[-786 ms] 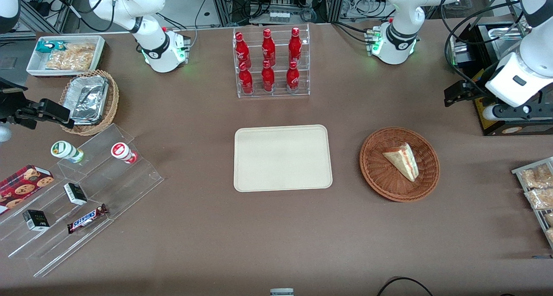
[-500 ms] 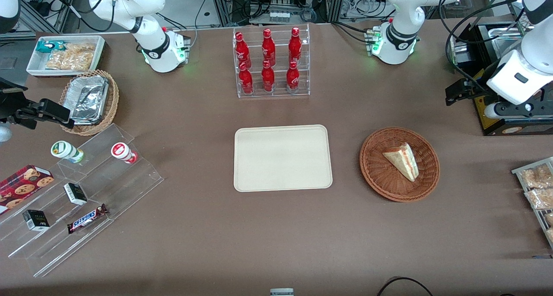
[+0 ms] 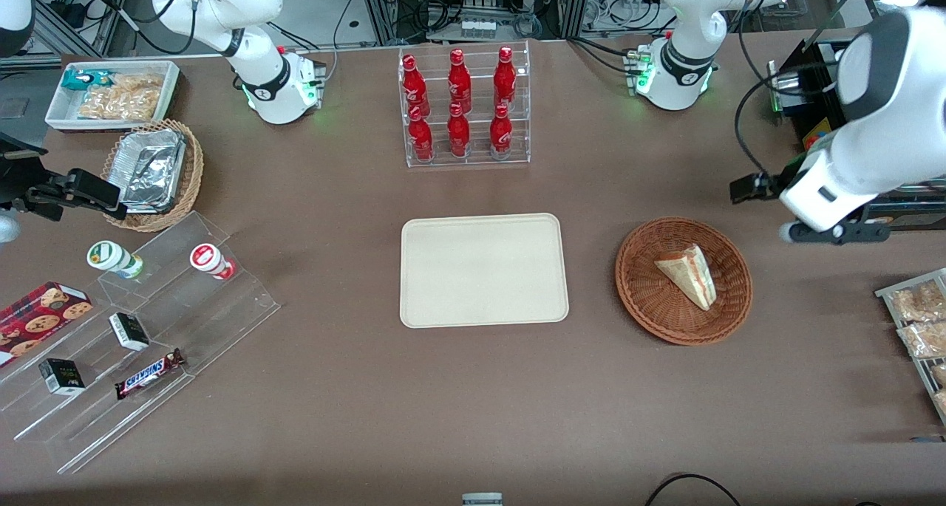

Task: Place sandwich from basket to tray
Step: 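Move the left gripper over the wrapped sandwich in the wicker basket, then lower the left gripper and grasp the sandwich by its wrapped edge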

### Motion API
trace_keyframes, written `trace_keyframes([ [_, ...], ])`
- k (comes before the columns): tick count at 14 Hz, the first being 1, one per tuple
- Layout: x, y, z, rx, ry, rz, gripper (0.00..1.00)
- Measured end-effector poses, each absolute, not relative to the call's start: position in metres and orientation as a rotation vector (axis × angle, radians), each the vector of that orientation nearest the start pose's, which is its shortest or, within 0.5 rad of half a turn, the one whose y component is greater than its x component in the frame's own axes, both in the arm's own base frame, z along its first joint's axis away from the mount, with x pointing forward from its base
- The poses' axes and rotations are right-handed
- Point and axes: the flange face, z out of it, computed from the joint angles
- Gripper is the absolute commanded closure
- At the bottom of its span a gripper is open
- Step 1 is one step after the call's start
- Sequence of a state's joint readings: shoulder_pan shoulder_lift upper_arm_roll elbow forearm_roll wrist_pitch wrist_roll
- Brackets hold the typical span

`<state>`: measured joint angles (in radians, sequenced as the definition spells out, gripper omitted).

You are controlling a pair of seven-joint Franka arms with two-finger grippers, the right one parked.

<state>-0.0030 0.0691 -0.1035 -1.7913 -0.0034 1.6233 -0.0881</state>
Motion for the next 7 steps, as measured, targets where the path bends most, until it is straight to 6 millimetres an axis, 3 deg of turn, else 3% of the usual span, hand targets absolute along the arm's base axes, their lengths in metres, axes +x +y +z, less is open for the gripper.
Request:
trace_keyframes([
  [5,0.541,-0.057,0.385,-3.13,0.006,0.211,0.0],
  [7,0.531,-0.057,0.351,-3.136,-0.136,0.105,0.0],
])
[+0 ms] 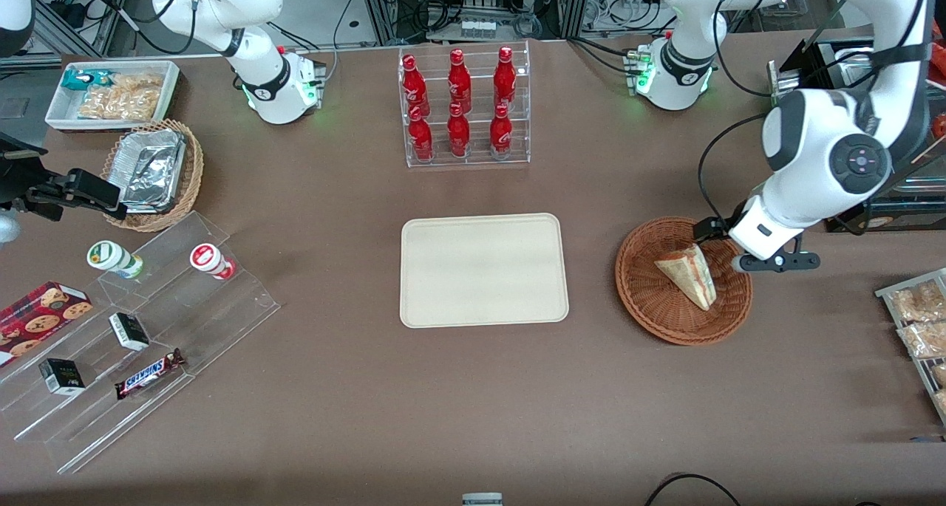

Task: Place sandwich from basket to tray
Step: 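Lower the left gripper and grasp the sandwich by its wrapped edge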

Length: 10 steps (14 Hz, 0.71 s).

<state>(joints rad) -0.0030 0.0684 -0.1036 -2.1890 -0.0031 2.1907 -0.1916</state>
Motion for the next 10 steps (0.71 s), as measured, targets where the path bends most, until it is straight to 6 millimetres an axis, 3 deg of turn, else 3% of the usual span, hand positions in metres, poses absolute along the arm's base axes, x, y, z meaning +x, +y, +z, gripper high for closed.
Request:
trace_keyframes([
  [2,0.522,-0.057,0.327,-3.123,-0.373,0.044,0.0],
  [6,0.521,-0.066,0.303,-3.047,-0.863,-0.041,0.0],
  [10,0.522,-0.079,0.268,-2.985,-1.077,-0.019,0.0],
])
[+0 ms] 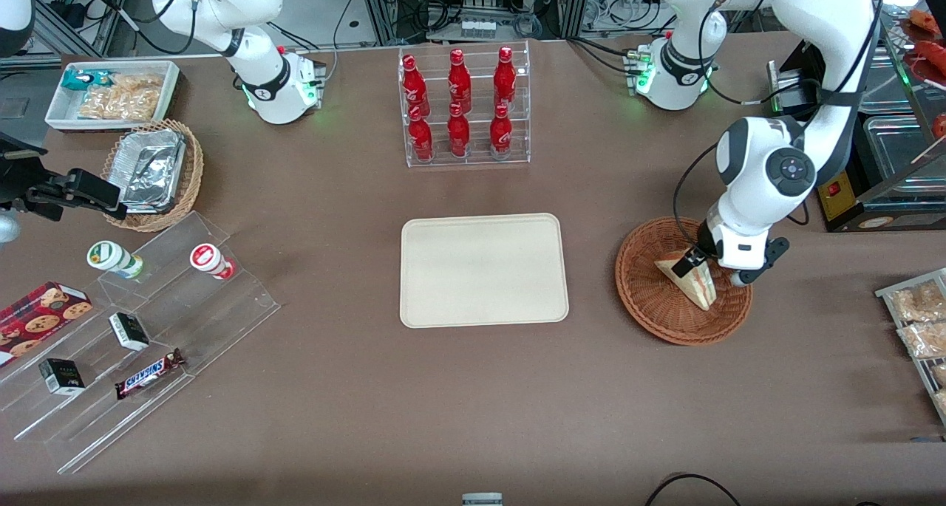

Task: Place sandwich from basket to tray
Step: 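Lower the left gripper and grasp the sandwich by its wrapped edge, then lift the sandwich and carry it with the left gripper over the tray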

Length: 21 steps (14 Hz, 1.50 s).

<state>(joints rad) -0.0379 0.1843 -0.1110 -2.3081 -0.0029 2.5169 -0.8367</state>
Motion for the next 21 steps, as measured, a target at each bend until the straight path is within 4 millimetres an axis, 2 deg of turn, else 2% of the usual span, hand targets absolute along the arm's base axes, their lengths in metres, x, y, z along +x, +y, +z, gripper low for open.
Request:
trace_keyframes([
  [1,0.521,-0.078,0.262,-2.974,-1.095,-0.002,0.09],
  [2,0.52,-0.077,0.256,-2.96,-1.117,0.015,0.58],
  [3,0.52,-0.075,0.251,-2.946,-1.144,0.028,0.88],
  [4,0.52,-0.074,0.247,-2.933,-1.168,0.039,0.95],
  [7,0.522,-0.074,0.245,-2.925,-1.183,0.043,0.97],
  [9,0.529,-0.075,0.253,-2.935,-1.169,0.033,0.94],
  [11,0.545,-0.081,0.273,-2.973,-1.041,0.057,0.9],
  [13,0.561,-0.099,0.304,-3.012,-0.83,0.14,0.88],
  [14,0.569,-0.115,0.318,-3.024,-0.749,0.169,0.89],
  [16,0.577,-0.16,0.336,-3.047,-0.603,0.186,0.92],
  [21,0.569,-0.286,0.324,-3.083,-0.273,0.148,0.94],
])
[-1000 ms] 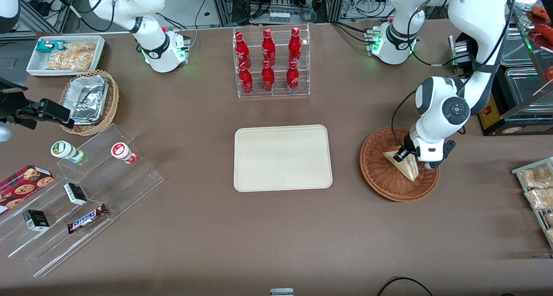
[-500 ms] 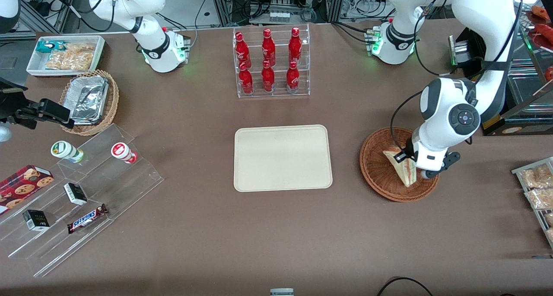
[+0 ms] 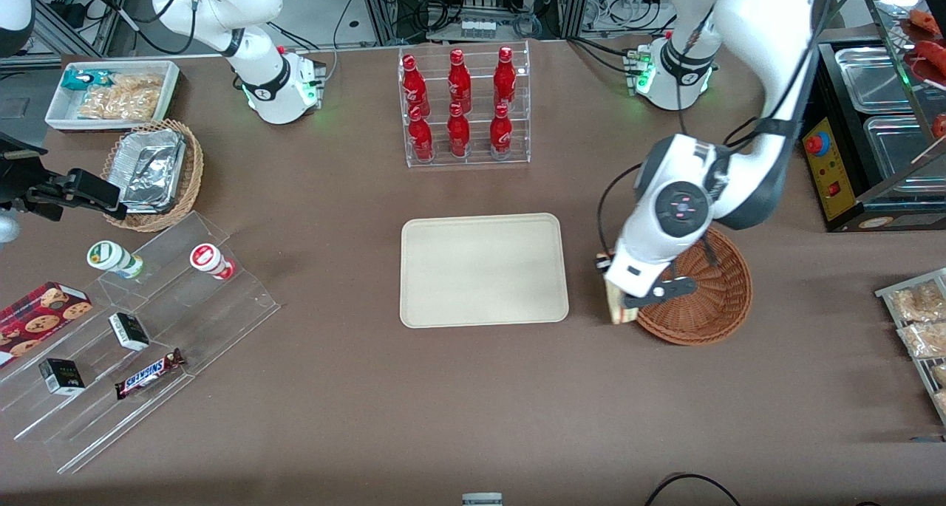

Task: Place sandwich from basket to tray
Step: 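Lift the sandwich and carry it with the left gripper over the tray, then lower the sandwich onto the tray and open the left gripper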

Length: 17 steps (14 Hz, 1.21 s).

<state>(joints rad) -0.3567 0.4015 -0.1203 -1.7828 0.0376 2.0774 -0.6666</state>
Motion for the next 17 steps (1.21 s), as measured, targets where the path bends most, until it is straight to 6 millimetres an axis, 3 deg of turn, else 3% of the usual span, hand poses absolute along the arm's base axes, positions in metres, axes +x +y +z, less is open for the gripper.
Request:
trace_keyframes([
  [4,0.545,-0.375,0.309,-3.096,-0.15,0.14,1.0],
  [9,0.509,-0.471,0.284,-3.115,-0.131,0.117,1.0],
  [11,0.502,-0.502,0.269,-3.127,-0.114,0.11,1.0],
  [13,0.494,-0.52,0.253,-3.124,-0.104,0.12,0.96],
  [14,0.491,-0.525,0.246,-3.119,-0.106,0.127,0.86],
  [15,0.49,-0.527,0.24,-3.115,-0.116,0.132,0.55],
  [16,0.49,-0.529,0.237,-3.114,-0.123,0.133,0.01],
  [17,0.492,-0.529,0.237,-3.114,-0.128,0.131,0.0],
])
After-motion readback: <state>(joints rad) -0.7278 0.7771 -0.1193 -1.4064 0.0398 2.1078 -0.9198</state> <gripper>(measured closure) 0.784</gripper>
